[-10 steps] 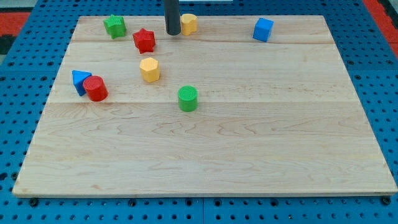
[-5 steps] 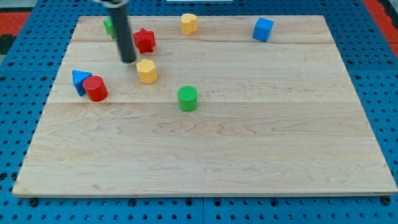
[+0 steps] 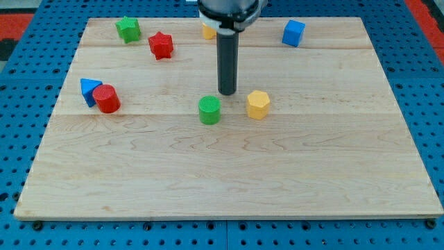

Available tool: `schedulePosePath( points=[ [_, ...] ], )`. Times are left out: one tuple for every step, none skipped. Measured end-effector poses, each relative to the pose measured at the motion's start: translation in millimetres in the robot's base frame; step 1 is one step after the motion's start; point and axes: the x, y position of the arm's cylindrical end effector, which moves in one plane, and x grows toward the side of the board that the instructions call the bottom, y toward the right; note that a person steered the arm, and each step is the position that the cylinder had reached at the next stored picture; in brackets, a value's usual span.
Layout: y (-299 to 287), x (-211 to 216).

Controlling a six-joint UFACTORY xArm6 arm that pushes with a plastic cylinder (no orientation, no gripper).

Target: Place the yellow hexagon diagonally bottom right to the yellow heart

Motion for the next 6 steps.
schedulePosePath(
  points=[
    [78,26],
    [125,34],
    [111,96],
    [168,59],
    [145,48],
    [116,66]
  ],
)
